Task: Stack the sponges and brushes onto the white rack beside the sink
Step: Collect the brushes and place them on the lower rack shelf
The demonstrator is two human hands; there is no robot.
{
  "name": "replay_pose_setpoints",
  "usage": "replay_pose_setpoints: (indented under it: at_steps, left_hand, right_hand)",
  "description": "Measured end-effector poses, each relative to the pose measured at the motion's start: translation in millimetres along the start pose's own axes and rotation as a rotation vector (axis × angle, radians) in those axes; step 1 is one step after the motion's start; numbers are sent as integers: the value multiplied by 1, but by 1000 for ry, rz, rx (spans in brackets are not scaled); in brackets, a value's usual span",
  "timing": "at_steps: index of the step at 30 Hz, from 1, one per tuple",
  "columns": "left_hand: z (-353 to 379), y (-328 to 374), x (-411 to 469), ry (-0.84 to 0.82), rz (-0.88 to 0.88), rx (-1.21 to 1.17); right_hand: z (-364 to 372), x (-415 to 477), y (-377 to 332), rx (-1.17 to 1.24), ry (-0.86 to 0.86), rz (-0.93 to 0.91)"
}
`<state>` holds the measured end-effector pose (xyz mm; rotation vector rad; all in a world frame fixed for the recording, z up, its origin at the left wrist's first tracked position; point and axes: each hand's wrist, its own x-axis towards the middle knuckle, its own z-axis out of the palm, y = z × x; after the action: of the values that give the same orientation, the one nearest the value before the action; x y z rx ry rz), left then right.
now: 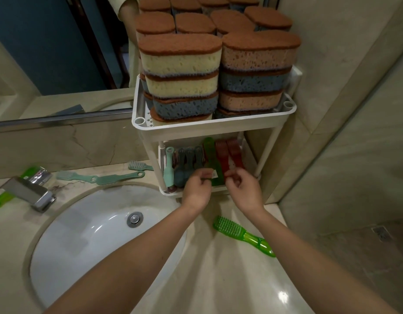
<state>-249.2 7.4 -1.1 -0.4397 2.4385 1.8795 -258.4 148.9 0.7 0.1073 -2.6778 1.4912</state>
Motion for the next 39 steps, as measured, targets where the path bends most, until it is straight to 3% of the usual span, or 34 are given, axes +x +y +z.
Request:
replay_pose_setpoints:
  at_steps: [3,8,15,22,26,30,39]
  left_hand:
    - [1,-7,-24,3,20,-37]
    - [5,-20,-53,-91,-73,5]
    - [-6,-32,-74,-143,-166,28]
    - [-44,-52,-80,23,-301,26]
    - [-84,-59,-83,76,-396,-90]
    - [-136,-62,-89,213,-375,-245]
    - [-271,-92,-100,626,-380,-255]
  right_hand:
    - [0,-30,16,-59,-101,65]
    - [6,-55,35,-422,-447,237]
    - [21,-79,42,-765,-459,145]
    - [60,-84,6,-214,-396,198]
    - [102,-87,-42,79,-456,205]
    - [145,-94,-86,186,-619,199]
    - [244,-115,-184,314,-830,163]
